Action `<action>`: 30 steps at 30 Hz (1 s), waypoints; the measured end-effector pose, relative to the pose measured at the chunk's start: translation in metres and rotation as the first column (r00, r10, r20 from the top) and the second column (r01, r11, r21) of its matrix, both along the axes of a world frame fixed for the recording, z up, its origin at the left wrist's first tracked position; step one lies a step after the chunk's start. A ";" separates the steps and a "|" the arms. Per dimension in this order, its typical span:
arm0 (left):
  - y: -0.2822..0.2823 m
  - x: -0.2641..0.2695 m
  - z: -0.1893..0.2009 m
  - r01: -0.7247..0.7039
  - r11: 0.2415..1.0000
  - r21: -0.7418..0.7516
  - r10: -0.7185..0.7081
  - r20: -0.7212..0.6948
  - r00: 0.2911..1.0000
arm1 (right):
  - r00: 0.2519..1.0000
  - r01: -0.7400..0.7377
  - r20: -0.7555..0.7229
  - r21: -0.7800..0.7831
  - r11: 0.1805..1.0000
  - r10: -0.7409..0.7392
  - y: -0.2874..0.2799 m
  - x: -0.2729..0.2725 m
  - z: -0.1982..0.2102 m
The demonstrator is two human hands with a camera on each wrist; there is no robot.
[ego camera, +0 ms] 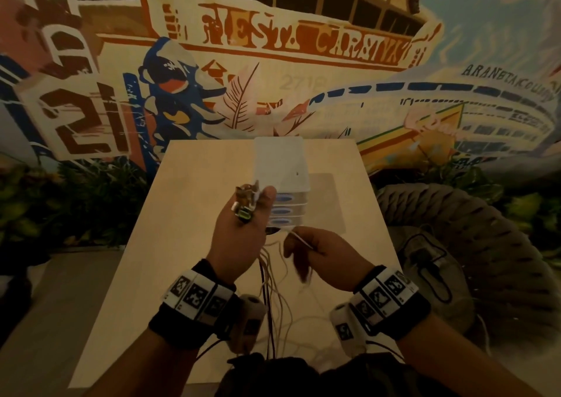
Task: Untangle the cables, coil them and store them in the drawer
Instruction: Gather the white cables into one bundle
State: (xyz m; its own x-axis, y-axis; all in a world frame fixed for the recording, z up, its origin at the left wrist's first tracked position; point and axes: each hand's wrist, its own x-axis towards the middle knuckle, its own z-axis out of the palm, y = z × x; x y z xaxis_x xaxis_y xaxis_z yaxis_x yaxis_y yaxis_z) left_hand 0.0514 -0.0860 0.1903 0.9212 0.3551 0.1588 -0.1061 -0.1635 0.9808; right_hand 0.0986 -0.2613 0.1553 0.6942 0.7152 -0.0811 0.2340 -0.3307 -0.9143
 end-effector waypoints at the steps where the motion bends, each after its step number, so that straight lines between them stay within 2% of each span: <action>1: 0.005 0.000 0.003 -0.008 0.996 -0.094 0.009 0.010 1.000 | 0.999 0.006 -0.038 0.000 1.000 -0.006 -0.006 -0.001 -0.005; 4: 0.020 0.000 0.014 -0.037 0.951 -0.308 0.057 0.057 0.997 | 0.999 0.041 -0.023 -0.011 0.999 -0.041 -0.032 -0.006 -0.020; 6: 0.025 -0.001 0.015 -0.054 0.951 -0.304 0.082 0.079 0.994 | 0.996 0.047 -0.074 -0.003 0.999 -0.047 -0.046 -0.013 -0.034; 8: 0.022 -0.002 0.013 -0.073 0.959 -0.274 0.096 0.070 0.993 | 0.975 0.080 -0.199 -0.082 0.993 -0.095 -0.051 -0.024 -0.045; 10: 0.015 -0.002 0.010 -0.059 0.957 -0.284 0.076 0.052 0.996 | 0.959 0.004 -0.281 -0.144 0.990 -0.044 -0.049 -0.034 -0.055; 13: 0.006 -0.003 0.010 0.097 0.935 -0.342 -0.088 0.044 0.995 | 0.948 -0.254 -0.266 -0.302 0.919 0.175 -0.037 -0.046 -0.063; 14: 0.004 -0.004 0.011 0.149 0.922 -0.356 -0.142 0.046 0.989 | 0.943 -0.290 -0.260 -0.346 0.892 0.206 -0.035 -0.048 -0.062; 19: 0.002 -0.006 0.016 0.242 0.913 -0.327 -0.256 0.000 0.967 | 0.963 -0.252 -0.214 -0.478 0.842 0.166 -0.049 -0.032 -0.030; 21: -0.001 -0.010 0.019 0.277 0.916 -0.289 -0.292 -0.009 0.957 | 0.986 -0.168 -0.072 -0.529 0.832 0.153 -0.060 -0.018 -0.006; 23: -0.004 -0.013 0.021 0.327 0.904 -0.276 -0.339 0.003 0.941 | 0.986 -0.012 0.144 -0.441 0.897 0.084 -0.066 -0.008 0.024; 25: -0.009 -0.016 0.024 0.374 0.888 -0.266 -0.387 0.005 0.922 | 0.964 0.050 0.266 -0.210 0.976 0.008 -0.061 -0.005 0.052; 27: -0.018 -0.018 0.029 0.402 0.887 -0.225 -0.412 0.002 0.911 | 0.966 -0.046 0.249 -0.078 0.996 0.064 -0.040 -0.006 0.072; 30: -0.030 -0.022 0.039 0.325 0.932 -0.163 -0.329 0.005 0.944 | 0.971 -0.236 0.054 0.030 0.971 0.235 0.005 -0.005 0.070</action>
